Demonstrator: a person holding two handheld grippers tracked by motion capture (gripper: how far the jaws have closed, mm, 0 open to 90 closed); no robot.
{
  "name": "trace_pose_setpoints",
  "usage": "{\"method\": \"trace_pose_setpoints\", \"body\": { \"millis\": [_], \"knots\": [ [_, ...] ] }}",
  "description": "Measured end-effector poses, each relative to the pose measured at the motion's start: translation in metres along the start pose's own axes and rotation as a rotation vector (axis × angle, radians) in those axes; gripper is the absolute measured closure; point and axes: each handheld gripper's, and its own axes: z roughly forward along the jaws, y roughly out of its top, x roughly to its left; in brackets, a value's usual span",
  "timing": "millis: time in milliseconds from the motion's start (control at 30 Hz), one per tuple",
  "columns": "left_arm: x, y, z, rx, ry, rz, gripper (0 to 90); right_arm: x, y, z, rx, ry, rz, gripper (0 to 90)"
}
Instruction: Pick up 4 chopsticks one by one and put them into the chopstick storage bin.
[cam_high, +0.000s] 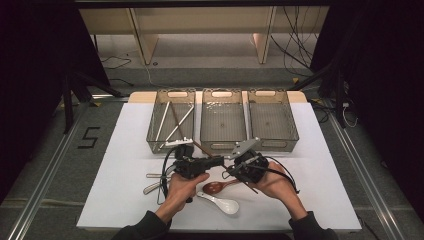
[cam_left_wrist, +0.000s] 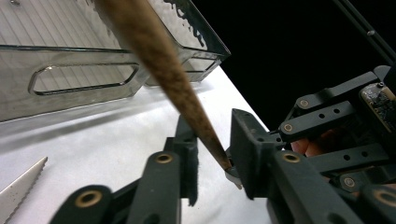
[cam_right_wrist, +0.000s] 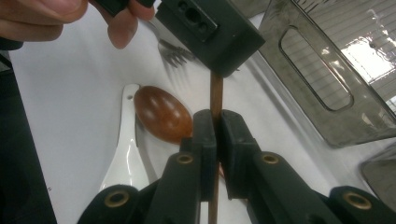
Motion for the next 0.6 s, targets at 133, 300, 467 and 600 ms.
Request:
{"method": "trace_pose_setpoints", "body": {
  "millis": [133,300,467,600],
  "knots": [
    [0.002,0.001,-0.001,-0.006,-0.031,-0.029,78.1,0.0,0.0,-0.001,-0.01,0.0,0.0,85.6],
    [-0.001,0.003,-0.004,-0.009,-0.058,-0.021,82.8,0.0,0.0,-0.001,-0.023,0.004,-0.001,85.5],
    [-0.001,0.01,-0.01,-0.018,-0.057,-0.011,83.3,-0.001,0.0,-0.007,-0.061,0.008,0.004,82.4],
    [0.003,0.019,-0.021,-0.03,-0.044,-0.008,83.4,-0.006,-0.006,-0.012,-0.083,0.008,0.021,73.5]
  ]
}}
